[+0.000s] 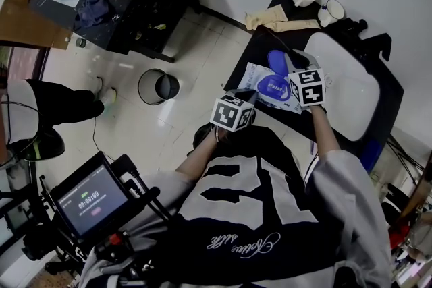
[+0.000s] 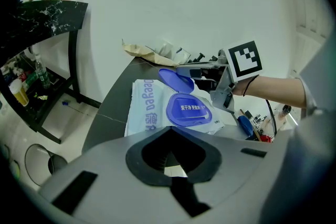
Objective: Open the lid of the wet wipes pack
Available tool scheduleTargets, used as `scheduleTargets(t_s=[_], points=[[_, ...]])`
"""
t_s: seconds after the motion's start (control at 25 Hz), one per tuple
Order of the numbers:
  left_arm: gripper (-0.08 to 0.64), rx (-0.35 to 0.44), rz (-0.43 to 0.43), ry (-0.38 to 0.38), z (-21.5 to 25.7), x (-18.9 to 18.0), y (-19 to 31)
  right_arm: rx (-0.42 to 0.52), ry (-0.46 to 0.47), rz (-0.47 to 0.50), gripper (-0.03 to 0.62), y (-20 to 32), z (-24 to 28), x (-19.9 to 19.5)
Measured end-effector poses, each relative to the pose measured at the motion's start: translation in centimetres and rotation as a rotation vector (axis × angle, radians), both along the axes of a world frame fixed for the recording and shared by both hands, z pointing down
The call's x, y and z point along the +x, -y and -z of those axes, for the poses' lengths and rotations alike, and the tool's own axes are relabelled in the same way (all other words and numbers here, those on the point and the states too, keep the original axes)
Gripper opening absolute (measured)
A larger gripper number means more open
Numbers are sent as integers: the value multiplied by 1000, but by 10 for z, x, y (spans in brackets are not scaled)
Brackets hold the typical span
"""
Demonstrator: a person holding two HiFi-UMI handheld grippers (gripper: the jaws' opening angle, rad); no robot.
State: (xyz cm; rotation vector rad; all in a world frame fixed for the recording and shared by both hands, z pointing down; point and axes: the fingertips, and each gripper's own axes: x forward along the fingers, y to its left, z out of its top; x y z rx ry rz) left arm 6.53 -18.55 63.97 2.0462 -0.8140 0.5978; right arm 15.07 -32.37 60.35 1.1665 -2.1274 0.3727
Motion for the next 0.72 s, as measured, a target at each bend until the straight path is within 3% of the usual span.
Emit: scheduleTargets(t_s=[0.4, 0.72], points=[[-2, 16, -9, -54, 8, 1, -2, 61, 192, -167, 52, -18, 46, 11], [-2, 141, -45, -88, 47, 0, 14, 111, 410, -366, 52, -57, 71, 19]])
